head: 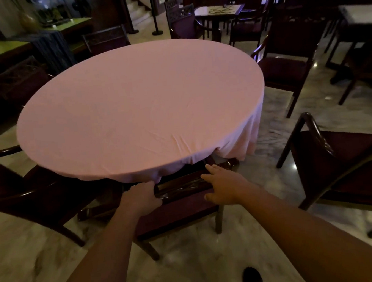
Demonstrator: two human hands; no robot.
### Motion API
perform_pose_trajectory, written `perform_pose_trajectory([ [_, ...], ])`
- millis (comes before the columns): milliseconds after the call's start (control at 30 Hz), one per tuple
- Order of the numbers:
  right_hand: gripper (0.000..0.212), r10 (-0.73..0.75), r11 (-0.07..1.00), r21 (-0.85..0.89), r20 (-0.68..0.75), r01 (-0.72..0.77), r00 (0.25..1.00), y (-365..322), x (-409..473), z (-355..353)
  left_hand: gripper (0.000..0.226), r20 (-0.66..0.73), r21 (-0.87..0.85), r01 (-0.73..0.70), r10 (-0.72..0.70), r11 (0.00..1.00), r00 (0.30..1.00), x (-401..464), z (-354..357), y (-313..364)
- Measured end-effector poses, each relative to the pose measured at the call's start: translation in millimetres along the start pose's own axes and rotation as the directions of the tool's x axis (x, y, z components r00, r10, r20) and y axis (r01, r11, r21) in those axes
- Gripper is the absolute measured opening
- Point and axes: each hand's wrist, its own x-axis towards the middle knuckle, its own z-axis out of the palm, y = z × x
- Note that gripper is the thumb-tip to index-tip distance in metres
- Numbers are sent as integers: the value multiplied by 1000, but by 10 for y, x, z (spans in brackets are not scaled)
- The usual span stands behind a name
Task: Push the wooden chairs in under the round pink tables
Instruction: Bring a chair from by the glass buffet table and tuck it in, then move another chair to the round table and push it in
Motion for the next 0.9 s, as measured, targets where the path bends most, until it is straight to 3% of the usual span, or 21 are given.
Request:
perform_pose_trajectory([
  [100, 64, 43, 993, 110, 4, -43, 999, 85, -256, -25, 31, -93, -74, -114, 107, 991, 990, -70, -59, 372],
  [167, 44, 80, 983, 162, 12, -81, 997, 198, -438, -22, 28, -120, -122, -171, 156, 978, 980, -107, -70, 623],
  [300, 26, 184, 958, 219, 17, -184, 983, 530, -957, -3, 16, -32, -270, -258, 259, 927, 965, -212, -29, 1293],
  [500, 43, 365, 891, 291, 0, -349, 931, 1315, -1928, 231, 15, 142, -264, -374, 420, 889, 896, -421, 275, 2442],
  [600, 46, 440, 847, 346, -28, -404, 898, 1755, -2565, 363, 32, 172, -259, -426, 475, 867, 863, -593, 443, 3128],
  [900, 47, 645, 683, 450, -2, -575, 764, 2690, -4259, 823, 23, 240, -210, -592, 628, 778, 740, -1099, 956, 4953],
])
